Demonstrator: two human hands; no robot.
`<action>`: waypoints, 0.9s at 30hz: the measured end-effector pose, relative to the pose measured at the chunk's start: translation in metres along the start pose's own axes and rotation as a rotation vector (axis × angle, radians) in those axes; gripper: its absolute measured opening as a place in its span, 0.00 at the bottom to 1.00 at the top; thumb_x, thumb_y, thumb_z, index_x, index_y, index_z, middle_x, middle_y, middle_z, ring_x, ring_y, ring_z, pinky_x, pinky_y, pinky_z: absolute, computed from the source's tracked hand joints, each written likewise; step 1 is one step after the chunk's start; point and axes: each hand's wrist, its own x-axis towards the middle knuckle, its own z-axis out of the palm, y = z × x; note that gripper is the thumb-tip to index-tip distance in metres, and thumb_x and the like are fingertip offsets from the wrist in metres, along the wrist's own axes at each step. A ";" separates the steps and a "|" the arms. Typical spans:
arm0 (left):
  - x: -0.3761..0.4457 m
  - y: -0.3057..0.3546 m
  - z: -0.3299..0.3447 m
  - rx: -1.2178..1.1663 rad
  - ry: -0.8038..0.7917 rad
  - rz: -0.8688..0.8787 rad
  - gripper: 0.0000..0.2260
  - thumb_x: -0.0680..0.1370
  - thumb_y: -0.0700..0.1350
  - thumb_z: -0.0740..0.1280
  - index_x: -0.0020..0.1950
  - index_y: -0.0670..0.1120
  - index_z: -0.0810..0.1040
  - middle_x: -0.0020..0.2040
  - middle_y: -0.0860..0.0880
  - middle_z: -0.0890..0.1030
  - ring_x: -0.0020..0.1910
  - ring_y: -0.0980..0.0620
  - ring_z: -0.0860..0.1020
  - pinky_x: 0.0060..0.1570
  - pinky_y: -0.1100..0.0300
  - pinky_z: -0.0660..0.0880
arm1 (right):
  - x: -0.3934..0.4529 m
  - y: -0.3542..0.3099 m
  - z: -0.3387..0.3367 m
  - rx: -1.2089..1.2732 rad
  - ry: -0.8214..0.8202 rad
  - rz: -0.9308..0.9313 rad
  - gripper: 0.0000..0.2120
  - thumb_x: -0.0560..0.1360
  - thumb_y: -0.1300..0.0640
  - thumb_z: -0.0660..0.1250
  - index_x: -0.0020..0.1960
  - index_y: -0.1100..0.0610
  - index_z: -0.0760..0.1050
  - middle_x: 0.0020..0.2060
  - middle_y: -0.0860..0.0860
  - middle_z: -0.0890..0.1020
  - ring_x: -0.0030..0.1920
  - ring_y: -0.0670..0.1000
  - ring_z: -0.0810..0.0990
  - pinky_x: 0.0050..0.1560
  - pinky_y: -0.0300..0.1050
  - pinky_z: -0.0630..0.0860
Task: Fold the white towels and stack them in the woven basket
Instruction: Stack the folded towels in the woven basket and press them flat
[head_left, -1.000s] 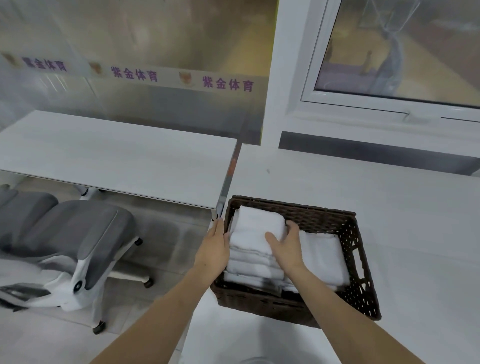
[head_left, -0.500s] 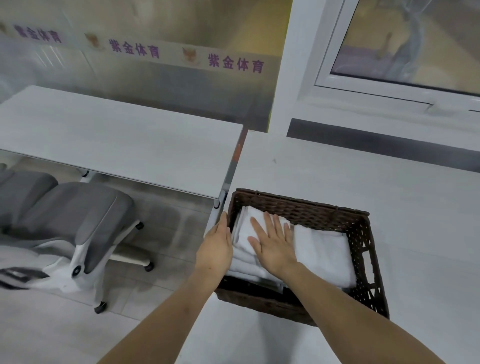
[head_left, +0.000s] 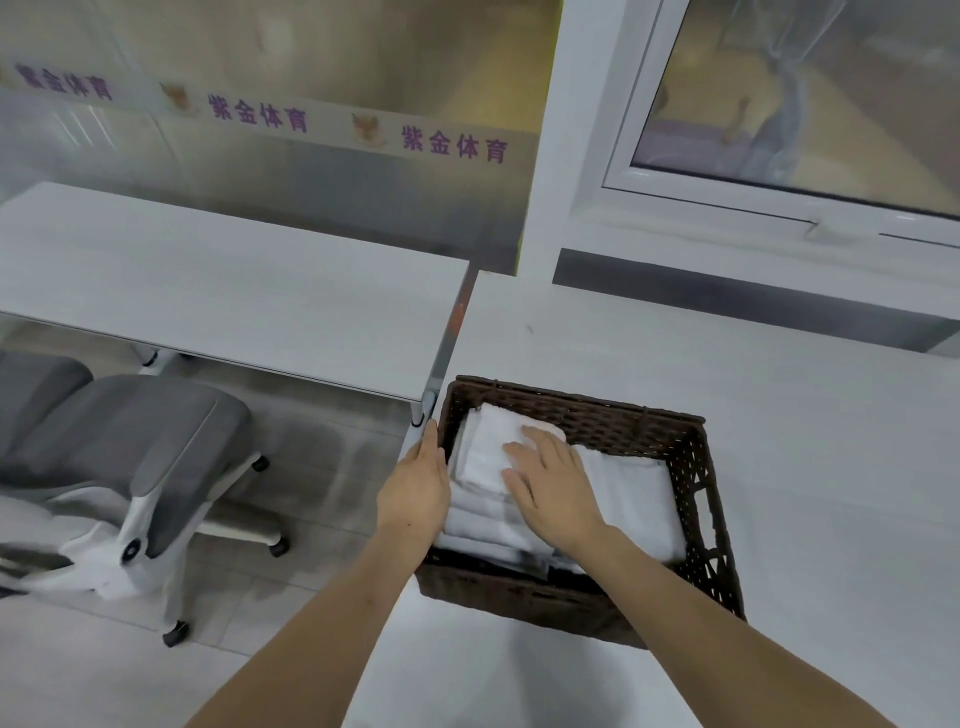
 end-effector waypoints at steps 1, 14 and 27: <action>0.000 0.001 -0.001 0.001 -0.002 -0.001 0.24 0.87 0.49 0.50 0.83 0.52 0.50 0.68 0.48 0.77 0.54 0.46 0.80 0.47 0.53 0.76 | -0.004 0.001 -0.001 -0.036 -0.056 -0.019 0.27 0.84 0.38 0.54 0.76 0.52 0.71 0.77 0.56 0.69 0.76 0.58 0.67 0.75 0.59 0.66; -0.001 0.002 0.001 0.269 0.051 0.171 0.28 0.83 0.39 0.54 0.83 0.46 0.51 0.83 0.45 0.55 0.82 0.46 0.53 0.78 0.50 0.57 | 0.007 0.006 -0.035 0.155 -0.200 0.077 0.25 0.84 0.59 0.60 0.81 0.52 0.64 0.78 0.53 0.68 0.75 0.56 0.71 0.70 0.48 0.71; 0.010 0.052 0.056 0.411 -0.256 0.407 0.26 0.86 0.55 0.43 0.84 0.53 0.43 0.83 0.44 0.39 0.81 0.43 0.37 0.80 0.44 0.39 | -0.081 0.103 -0.034 -0.013 -0.096 0.174 0.55 0.73 0.78 0.62 0.78 0.27 0.49 0.80 0.44 0.57 0.82 0.53 0.58 0.74 0.51 0.71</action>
